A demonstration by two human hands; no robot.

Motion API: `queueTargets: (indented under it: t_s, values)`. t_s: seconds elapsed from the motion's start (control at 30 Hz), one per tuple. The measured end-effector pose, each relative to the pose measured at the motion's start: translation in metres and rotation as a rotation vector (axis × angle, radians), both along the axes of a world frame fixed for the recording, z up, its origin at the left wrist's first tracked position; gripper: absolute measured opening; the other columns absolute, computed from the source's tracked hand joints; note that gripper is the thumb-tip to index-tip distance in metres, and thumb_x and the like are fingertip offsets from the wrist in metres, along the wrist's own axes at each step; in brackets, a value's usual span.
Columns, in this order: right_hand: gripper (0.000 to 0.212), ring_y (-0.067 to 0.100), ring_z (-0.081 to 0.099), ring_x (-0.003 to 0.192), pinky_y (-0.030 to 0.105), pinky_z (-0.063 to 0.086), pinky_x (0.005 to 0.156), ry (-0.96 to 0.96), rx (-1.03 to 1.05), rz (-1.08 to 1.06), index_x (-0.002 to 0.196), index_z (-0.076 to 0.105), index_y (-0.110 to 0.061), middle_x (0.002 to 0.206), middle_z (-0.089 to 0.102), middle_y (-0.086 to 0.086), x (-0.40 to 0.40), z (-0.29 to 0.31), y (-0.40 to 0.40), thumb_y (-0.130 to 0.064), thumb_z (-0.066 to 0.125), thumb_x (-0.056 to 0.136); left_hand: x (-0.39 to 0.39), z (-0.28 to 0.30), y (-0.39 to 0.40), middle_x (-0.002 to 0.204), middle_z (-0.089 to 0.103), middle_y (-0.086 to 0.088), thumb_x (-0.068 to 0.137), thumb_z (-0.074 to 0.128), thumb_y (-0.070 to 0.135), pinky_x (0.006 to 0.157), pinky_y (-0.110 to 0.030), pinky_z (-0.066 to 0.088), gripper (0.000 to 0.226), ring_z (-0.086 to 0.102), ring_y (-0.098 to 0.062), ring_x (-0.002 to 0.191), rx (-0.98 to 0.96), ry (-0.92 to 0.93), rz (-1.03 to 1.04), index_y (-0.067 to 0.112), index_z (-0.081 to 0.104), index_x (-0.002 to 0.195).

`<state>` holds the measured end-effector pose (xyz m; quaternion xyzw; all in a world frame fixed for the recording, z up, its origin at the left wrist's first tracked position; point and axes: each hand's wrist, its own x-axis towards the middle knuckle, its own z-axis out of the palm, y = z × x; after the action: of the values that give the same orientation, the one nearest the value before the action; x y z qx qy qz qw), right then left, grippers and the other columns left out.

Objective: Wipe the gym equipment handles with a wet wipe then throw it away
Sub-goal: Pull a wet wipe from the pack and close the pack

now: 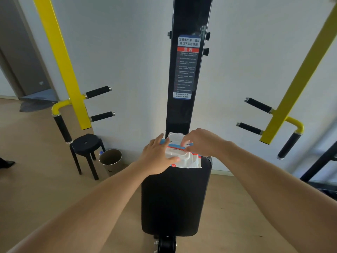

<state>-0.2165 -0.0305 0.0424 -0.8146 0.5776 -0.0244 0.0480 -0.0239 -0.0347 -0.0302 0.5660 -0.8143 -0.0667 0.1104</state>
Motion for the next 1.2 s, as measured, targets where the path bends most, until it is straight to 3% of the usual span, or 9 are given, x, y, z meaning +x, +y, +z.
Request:
queueTargets:
  t_s: [0.2,0.33,0.4,0.57,0.67,0.83,0.97,1.1,1.2]
  values:
    - [0.03,0.019,0.066,0.088,0.03,0.056,0.091,0.334,-0.034,0.087,0.121,0.069,-0.018,0.107,0.069,0.001,0.028,0.012,0.001,-0.031,0.067,0.094,0.0,-0.005,0.002,0.169,0.017,0.002,0.088,0.043,0.077,0.125,-0.047,0.016,0.093,0.014,-0.022,0.156,-0.069,-0.009,-0.036,0.022,0.016,0.159]
    - [0.024,0.014,0.051,0.068,0.022,0.04,0.066,0.546,-0.128,0.228,0.113,0.067,-0.014,0.074,0.049,-0.004,0.034,0.018,0.007,-0.03,0.061,0.097,0.001,-0.009,0.002,0.169,0.015,0.002,0.087,0.041,0.078,0.126,-0.048,0.016,0.096,0.012,-0.022,0.157,-0.056,0.029,-0.031,0.022,0.014,0.16]
    - [0.02,0.014,0.049,0.063,0.023,0.036,0.062,0.631,-0.169,0.263,0.108,0.069,-0.014,0.068,0.044,-0.004,0.034,0.018,0.012,-0.028,0.058,0.098,0.001,-0.011,0.003,0.17,0.014,0.002,0.087,0.041,0.077,0.126,-0.048,0.016,0.095,0.01,-0.022,0.157,-0.053,0.045,-0.026,0.021,0.014,0.16]
    - [0.02,0.023,0.06,0.068,0.029,0.053,0.068,0.733,-0.21,0.369,0.106,0.069,-0.008,0.078,0.057,0.003,0.025,0.011,0.015,-0.02,0.055,0.1,-0.001,-0.013,0.003,0.17,0.013,0.004,0.089,0.037,0.076,0.127,-0.048,0.012,0.092,0.006,-0.022,0.158,-0.027,0.075,-0.015,0.022,0.015,0.16]
    - [0.02,0.026,0.071,0.085,0.037,0.061,0.078,0.797,-0.26,0.468,0.115,0.068,-0.01,0.098,0.071,0.005,0.016,0.012,0.015,-0.019,0.062,0.098,-0.001,-0.017,0.001,0.17,0.013,0.004,0.085,0.031,0.079,0.128,-0.047,0.011,0.094,0.006,-0.021,0.158,-0.025,0.093,-0.007,0.025,0.014,0.16]
    - [0.026,0.021,0.066,0.1,0.038,0.059,0.088,0.707,-0.242,0.524,0.127,0.062,-0.015,0.117,0.066,0.002,0.008,0.013,0.011,-0.023,0.057,0.101,-0.002,-0.015,0.001,0.168,0.02,0.004,0.091,0.039,0.074,0.127,-0.048,0.013,0.079,0.014,-0.024,0.156,-0.044,0.13,-0.031,0.034,0.024,0.158]
    - [0.026,0.017,0.066,0.091,0.036,0.058,0.084,0.503,-0.213,0.374,0.118,0.06,-0.024,0.107,0.07,-0.007,0.007,0.005,0.007,-0.033,0.039,0.107,-0.004,-0.01,0.001,0.164,0.032,0.006,0.09,0.053,0.068,0.126,-0.047,0.017,0.07,0.021,-0.022,0.155,-0.042,0.208,-0.022,0.033,0.041,0.15]
    - [0.027,0.016,0.065,0.09,0.033,0.054,0.077,0.354,-0.273,0.321,0.116,0.059,-0.028,0.102,0.07,-0.01,0.008,0.002,-0.001,-0.034,0.035,0.107,-0.004,-0.007,0.0,0.16,0.039,0.007,0.088,0.061,0.065,0.124,-0.045,0.02,0.069,0.025,-0.022,0.153,-0.021,0.242,-0.023,0.032,0.045,0.147]
    - [0.028,0.014,0.065,0.086,0.03,0.051,0.072,0.133,-0.396,0.24,0.11,0.064,-0.031,0.099,0.07,-0.014,0.011,0.004,-0.012,-0.034,0.036,0.105,-0.007,-0.008,-0.003,0.145,0.053,0.008,0.082,0.065,0.07,0.116,-0.041,0.038,0.07,0.047,-0.018,0.137,-0.04,0.295,0.003,0.031,0.05,0.138]
